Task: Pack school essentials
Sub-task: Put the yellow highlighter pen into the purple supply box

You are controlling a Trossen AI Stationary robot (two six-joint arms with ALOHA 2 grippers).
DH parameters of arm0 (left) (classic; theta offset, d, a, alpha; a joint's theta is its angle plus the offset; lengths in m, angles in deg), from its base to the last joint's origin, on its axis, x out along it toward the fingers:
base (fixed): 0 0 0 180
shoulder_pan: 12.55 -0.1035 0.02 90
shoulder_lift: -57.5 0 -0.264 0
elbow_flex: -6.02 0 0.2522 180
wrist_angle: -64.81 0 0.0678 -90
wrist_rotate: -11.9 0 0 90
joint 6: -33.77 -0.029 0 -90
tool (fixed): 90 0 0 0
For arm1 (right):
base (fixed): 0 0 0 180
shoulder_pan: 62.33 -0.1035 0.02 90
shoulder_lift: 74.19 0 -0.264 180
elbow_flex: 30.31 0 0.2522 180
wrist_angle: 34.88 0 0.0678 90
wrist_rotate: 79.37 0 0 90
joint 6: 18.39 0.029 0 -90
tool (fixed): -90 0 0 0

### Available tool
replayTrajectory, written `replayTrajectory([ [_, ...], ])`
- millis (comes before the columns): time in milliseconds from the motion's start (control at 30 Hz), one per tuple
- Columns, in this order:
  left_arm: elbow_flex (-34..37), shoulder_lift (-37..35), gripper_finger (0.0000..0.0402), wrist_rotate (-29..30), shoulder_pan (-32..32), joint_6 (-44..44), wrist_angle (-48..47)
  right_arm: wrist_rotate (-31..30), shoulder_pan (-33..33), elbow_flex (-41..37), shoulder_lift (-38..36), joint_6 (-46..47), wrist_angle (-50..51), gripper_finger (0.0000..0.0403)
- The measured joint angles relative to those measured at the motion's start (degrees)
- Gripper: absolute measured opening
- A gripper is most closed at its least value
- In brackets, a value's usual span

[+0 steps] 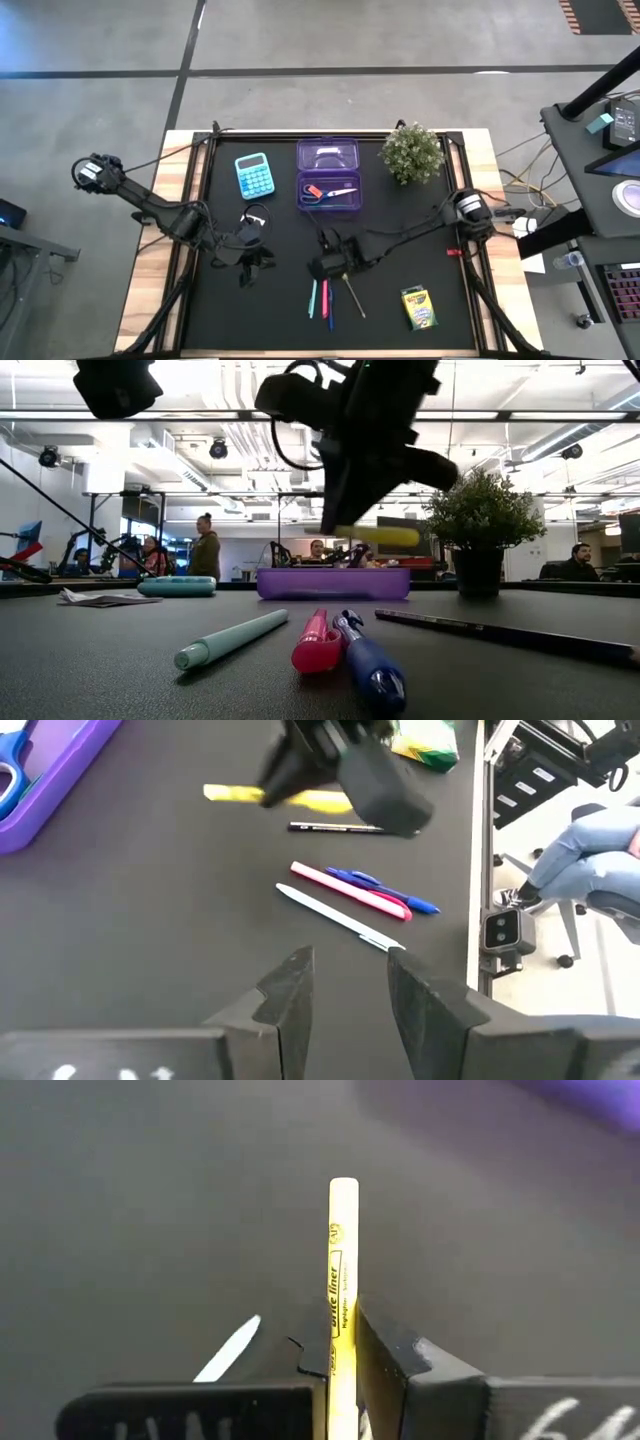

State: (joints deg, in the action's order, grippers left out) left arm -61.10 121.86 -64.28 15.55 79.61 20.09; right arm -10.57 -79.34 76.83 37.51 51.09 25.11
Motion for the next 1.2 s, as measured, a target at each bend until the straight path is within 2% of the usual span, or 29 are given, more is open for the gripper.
replayTrajectory([
  [200, 0.0, 0.0, 0.0112, 0.0, -0.54, 0.03, 0.05, -0.54, 6.05, -0.04, -3.81, -13.29, 0.15, 0.002],
  [567, 0.0, 0.01, 0.0112, -0.24, -0.59, -3.04, 0.58, 1.32, 18.29, -0.11, -4.45, -40.42, 0.12, 0.002],
  [933, 0.02, 0.11, 0.0112, -0.26, -0.62, -3.03, 0.52, 6.72, 26.14, -0.11, -4.45, -56.1, -0.2, 0.002],
  [1200, 0.04, 0.11, 0.0112, -0.26, -0.61, -3.02, 0.52, 9.54, 28.37, -0.11, -4.32, -67.83, -0.27, 0.0021],
])
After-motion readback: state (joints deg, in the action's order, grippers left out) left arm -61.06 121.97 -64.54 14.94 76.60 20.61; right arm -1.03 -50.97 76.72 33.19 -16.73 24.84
